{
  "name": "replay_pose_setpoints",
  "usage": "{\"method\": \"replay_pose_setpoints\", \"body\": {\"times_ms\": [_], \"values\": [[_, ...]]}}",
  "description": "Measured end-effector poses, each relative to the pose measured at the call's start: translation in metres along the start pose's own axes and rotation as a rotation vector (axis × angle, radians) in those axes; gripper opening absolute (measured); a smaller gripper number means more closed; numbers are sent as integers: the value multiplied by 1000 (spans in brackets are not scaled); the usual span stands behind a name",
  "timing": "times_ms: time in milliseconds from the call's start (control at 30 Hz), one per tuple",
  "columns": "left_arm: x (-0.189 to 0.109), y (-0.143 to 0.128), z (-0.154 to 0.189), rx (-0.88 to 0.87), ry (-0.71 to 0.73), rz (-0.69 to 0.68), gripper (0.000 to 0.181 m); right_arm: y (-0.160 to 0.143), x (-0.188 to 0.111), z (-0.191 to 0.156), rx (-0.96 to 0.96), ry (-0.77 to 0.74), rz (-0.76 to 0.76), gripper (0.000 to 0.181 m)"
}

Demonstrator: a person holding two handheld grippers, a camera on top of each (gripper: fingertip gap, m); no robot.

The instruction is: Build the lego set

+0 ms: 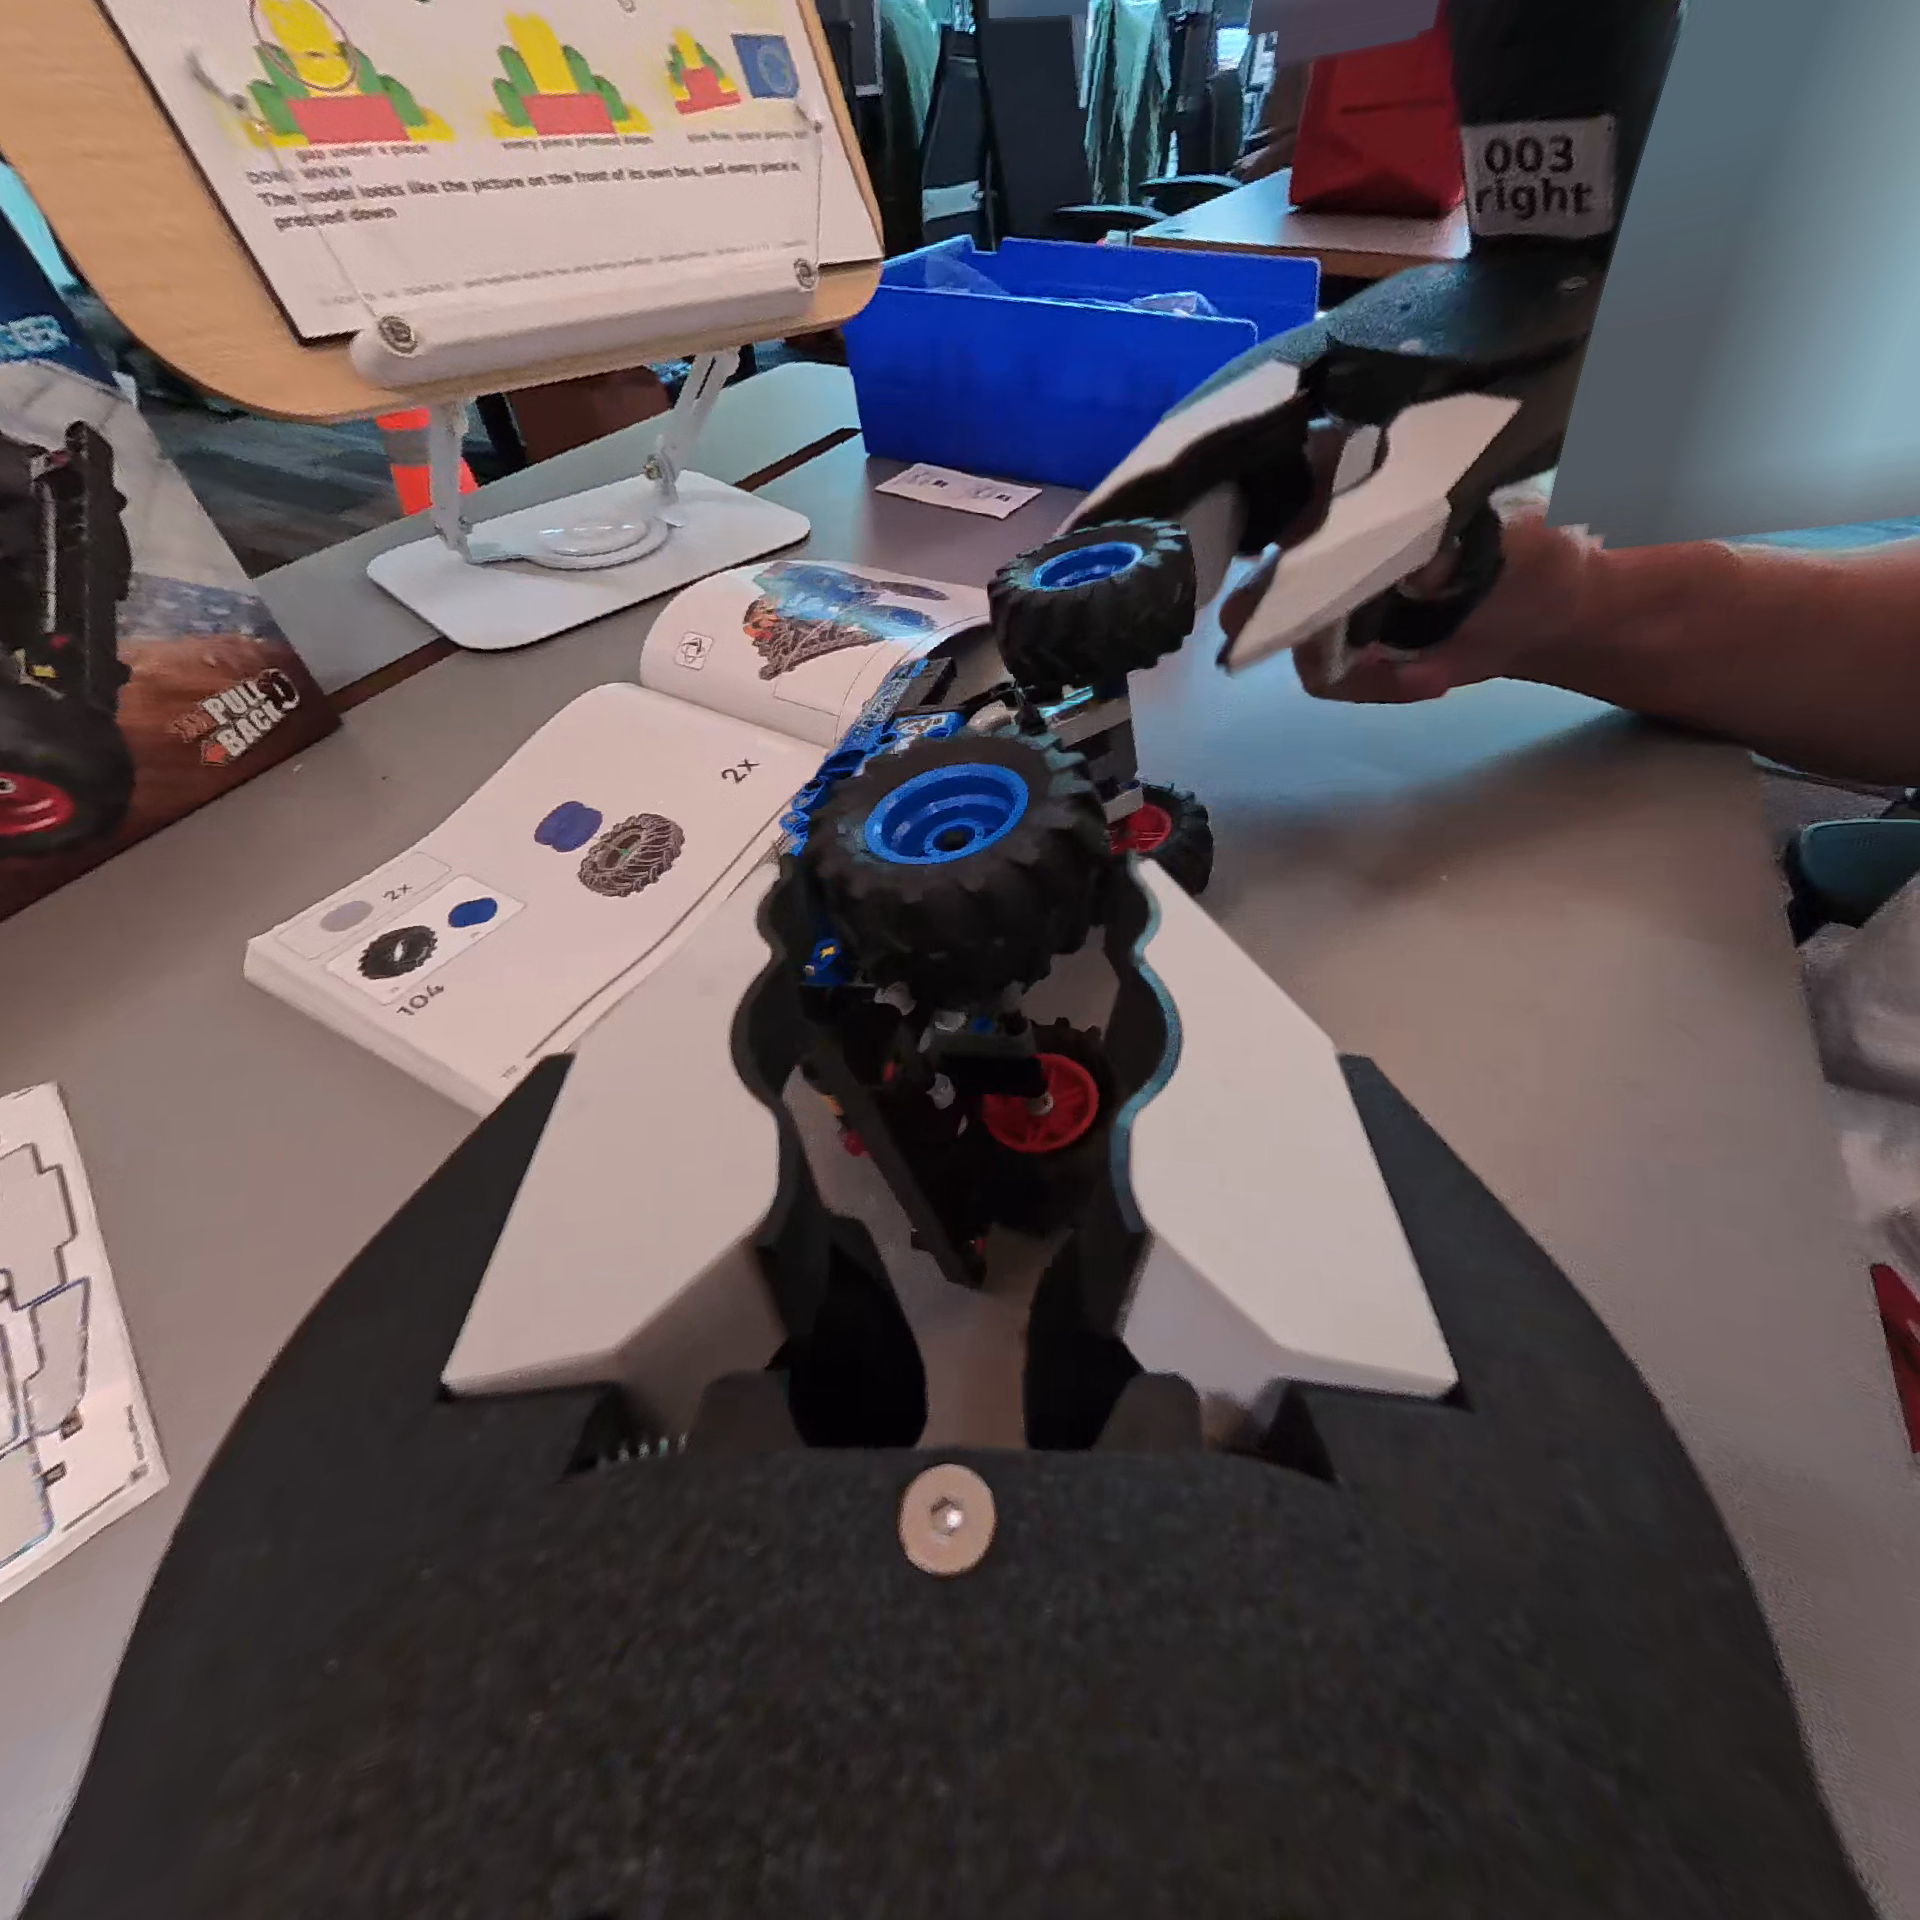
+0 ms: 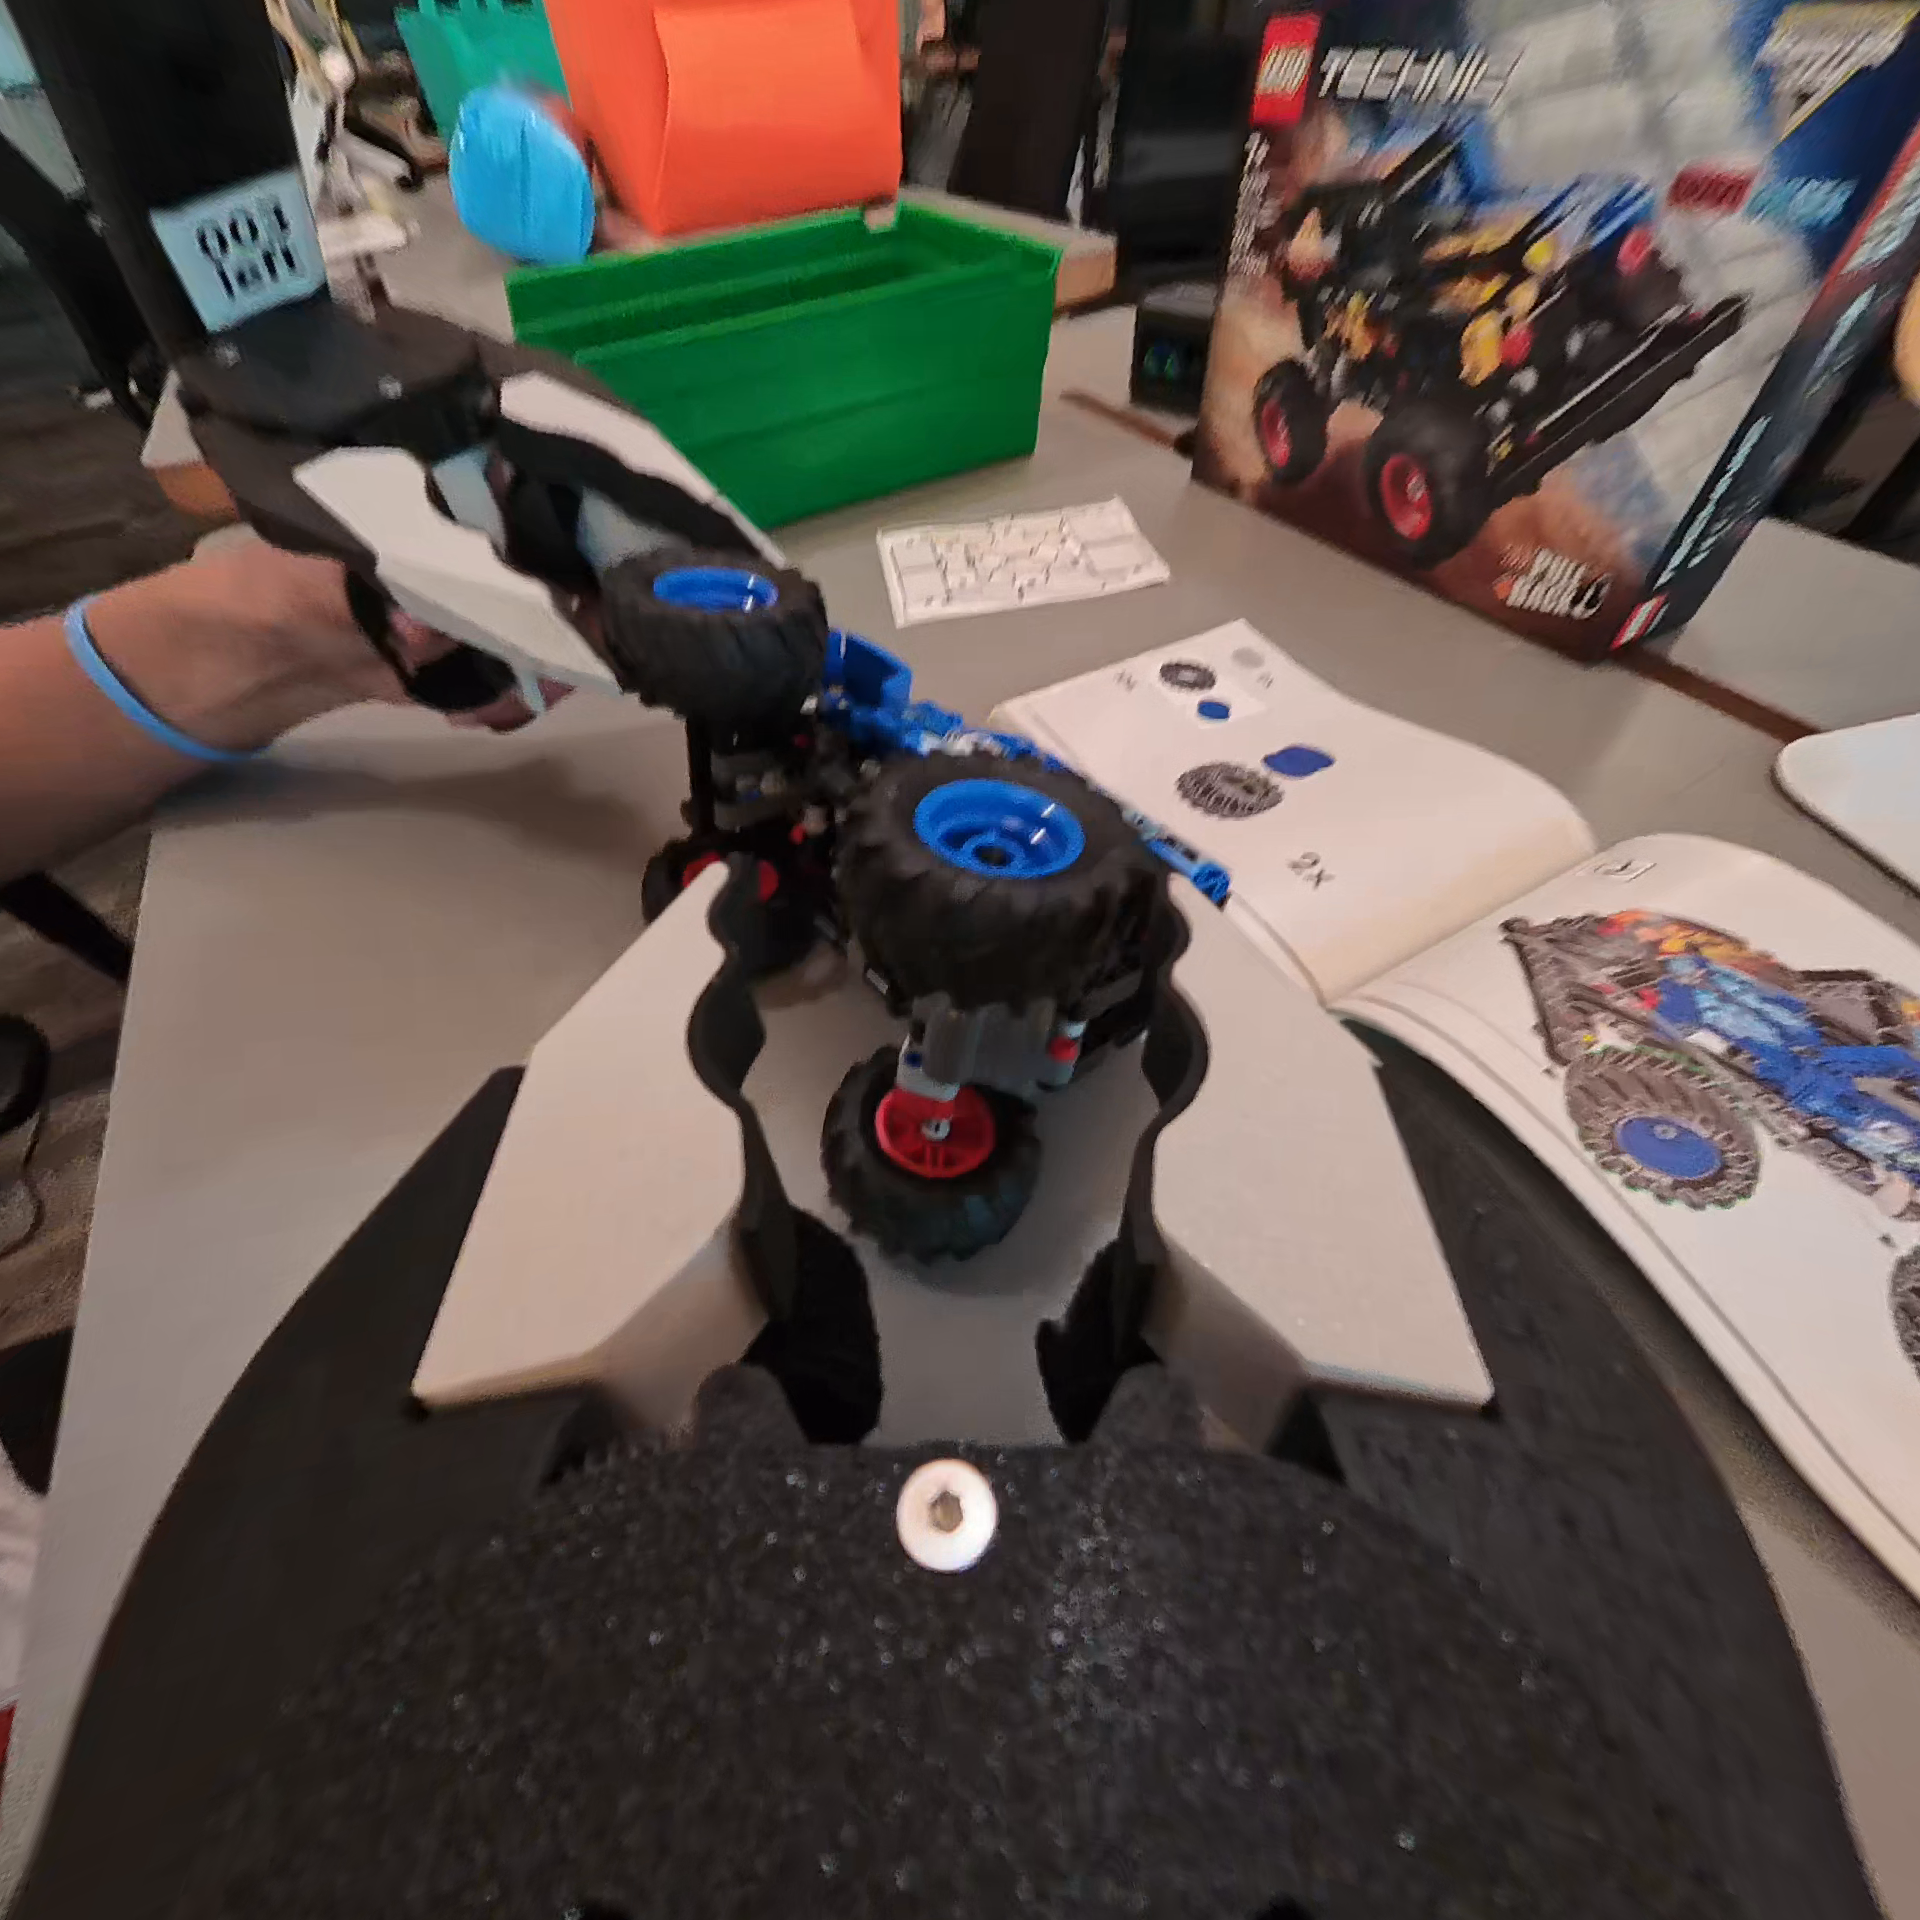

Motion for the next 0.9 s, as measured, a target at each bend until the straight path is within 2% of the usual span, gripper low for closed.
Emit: {"method": "replay_pose_setpoints", "body": {"times_ms": [67,200,367,467,600,900], "values": [[1,0,1,-7,-2,17,55,4,3,2,12,-2,18,71],[0,0,4,2,9,12,55,-5,10,5,80,22,-46,62],[-4,4,16,22,-6,-1,55,-5,7,-3,21,17,-49,63],[-6,9,23,-31,-57,22,57,-5,4,-12,50,79,-56,65],[-4,10,23,-17,-21,15,55,-4,1,-11,103,100,-45,62],[-2,9,25,3,21,-49,53,-6,2,-12,75,80,-68,61]]}}
Point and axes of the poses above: each gripper's, where its closed fingertips meet, x out along the fingers, y out of its top, z = x × y across the jaws, the point moved 4 cm from there along -x, back along the fingers, and after that the axes turned 8 degrees about x, right-handed, at the moved point
